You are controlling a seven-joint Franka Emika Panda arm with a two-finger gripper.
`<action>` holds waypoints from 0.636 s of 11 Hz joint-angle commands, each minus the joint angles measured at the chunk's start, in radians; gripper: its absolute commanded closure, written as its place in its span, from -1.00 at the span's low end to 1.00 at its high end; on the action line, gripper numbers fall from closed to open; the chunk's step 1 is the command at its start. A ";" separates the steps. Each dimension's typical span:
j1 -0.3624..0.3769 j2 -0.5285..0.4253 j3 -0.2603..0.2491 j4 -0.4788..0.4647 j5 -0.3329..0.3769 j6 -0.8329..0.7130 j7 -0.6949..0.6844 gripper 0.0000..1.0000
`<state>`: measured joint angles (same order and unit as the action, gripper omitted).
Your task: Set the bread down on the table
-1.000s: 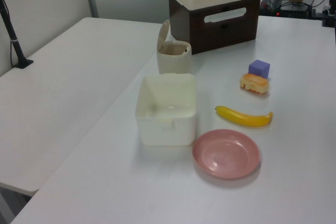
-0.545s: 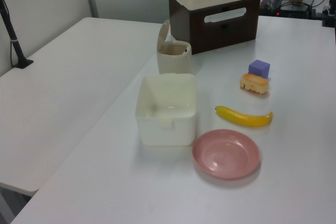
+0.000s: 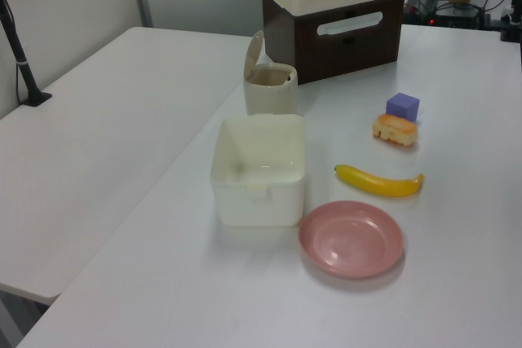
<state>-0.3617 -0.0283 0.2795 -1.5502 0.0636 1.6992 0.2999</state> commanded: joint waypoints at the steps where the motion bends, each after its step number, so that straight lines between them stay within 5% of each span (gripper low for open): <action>1: 0.001 -0.004 -0.006 0.001 0.024 -0.030 -0.033 -1.00; 7: 0.010 -0.007 -0.002 -0.016 0.025 -0.033 -0.039 -1.00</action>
<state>-0.3592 -0.0200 0.2861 -1.5559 0.0637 1.6971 0.2783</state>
